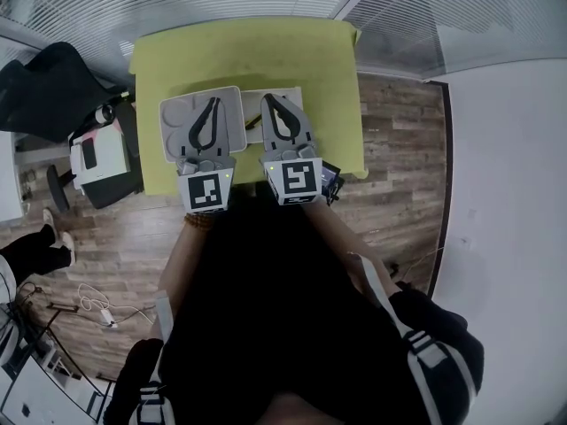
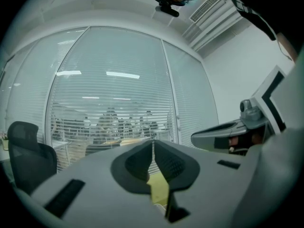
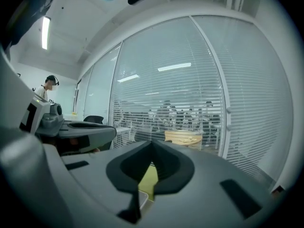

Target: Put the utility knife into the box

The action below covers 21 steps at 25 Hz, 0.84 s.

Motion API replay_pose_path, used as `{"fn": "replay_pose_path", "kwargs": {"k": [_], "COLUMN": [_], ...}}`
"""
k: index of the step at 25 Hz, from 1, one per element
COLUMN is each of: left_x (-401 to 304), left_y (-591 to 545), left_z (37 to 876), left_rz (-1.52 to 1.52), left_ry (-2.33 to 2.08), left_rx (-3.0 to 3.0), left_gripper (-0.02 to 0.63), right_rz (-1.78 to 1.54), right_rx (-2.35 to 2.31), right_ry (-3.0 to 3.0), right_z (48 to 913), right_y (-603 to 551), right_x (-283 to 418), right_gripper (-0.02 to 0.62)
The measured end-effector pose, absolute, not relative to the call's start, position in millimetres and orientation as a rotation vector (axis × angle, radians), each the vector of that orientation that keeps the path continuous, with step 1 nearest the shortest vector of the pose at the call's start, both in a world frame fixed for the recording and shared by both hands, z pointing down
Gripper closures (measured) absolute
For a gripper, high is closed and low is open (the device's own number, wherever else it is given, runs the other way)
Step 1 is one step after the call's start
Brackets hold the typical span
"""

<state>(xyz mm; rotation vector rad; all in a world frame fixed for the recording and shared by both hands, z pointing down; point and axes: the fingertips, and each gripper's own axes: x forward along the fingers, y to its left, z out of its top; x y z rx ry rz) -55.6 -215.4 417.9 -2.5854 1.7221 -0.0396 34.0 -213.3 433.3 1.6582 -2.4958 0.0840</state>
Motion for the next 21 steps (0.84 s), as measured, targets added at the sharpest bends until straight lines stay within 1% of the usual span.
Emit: {"fn": "replay_pose_path", "kwargs": {"k": [7, 11, 16, 21], "left_x": [-56, -53, -55, -59], "left_y": [-214, -212, -211, -216], "left_z": [428, 426, 432, 430], "left_rz": [-0.098, -0.059, -0.116, -0.037], "left_ry": [1.707, 1.721, 1.700, 1.757], "left_rx": [-2.612, -2.626, -2.626, -2.630], "left_gripper": [0.583, 0.583, 0.583, 0.583], "right_rz": [0.104, 0.111, 0.151, 0.130], "right_rx": [1.622, 1.599, 1.558, 1.542], "right_ry": [-2.497, -2.498, -2.493, -2.483], "right_z": [443, 448, 461, 467], "right_y": [-216, -218, -222, -229], "right_x": [38, 38, 41, 49], "right_gripper": [0.595, 0.595, 0.595, 0.595]}}
